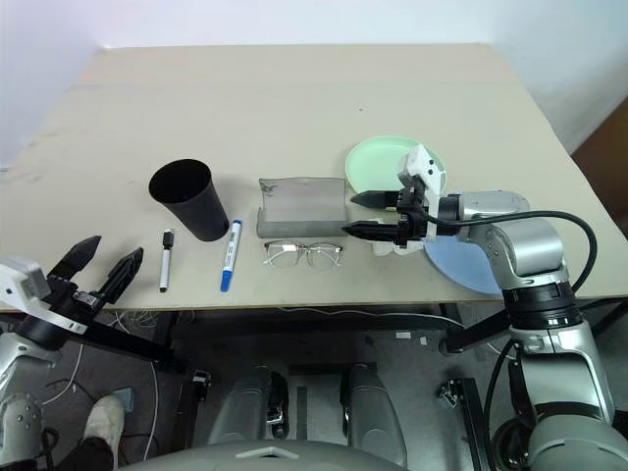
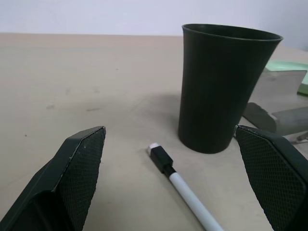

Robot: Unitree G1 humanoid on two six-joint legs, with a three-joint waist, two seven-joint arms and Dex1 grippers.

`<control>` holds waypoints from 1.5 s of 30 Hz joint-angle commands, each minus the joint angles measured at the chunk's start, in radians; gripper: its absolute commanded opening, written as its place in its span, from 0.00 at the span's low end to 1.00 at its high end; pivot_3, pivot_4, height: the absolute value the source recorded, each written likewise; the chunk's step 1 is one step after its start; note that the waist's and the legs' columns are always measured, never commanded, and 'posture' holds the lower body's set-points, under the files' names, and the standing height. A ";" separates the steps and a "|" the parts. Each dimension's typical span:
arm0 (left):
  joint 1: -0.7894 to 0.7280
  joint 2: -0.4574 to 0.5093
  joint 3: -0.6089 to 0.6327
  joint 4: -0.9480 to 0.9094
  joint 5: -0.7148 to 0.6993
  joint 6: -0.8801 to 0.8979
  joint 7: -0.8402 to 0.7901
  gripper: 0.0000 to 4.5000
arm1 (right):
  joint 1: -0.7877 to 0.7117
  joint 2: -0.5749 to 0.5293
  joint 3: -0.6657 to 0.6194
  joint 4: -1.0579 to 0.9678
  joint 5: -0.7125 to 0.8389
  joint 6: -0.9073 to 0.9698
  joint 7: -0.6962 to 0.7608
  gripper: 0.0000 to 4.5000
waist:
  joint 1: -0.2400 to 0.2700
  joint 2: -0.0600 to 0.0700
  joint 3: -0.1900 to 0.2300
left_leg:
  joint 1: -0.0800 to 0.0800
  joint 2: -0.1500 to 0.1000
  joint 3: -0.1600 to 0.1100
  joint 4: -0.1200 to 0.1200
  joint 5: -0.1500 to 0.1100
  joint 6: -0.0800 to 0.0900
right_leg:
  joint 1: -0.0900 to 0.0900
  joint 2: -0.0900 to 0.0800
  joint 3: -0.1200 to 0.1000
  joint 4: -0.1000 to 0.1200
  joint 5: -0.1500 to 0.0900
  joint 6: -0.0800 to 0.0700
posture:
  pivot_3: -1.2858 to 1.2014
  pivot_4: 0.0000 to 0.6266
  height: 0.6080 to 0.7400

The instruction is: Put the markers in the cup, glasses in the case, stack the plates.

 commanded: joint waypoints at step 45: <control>-0.135 0.112 -0.295 -0.009 -0.084 0.070 -0.418 1.00 | 0.129 -0.398 -0.271 0.141 -0.115 0.175 -0.172 0.76 | -0.003 0.001 0.000 | 0.000 0.000 0.001 0.000 0.000 0.000 | -0.001 0.001 0.001 0.000 -0.001 -0.002 | 0.52 0.24 0.47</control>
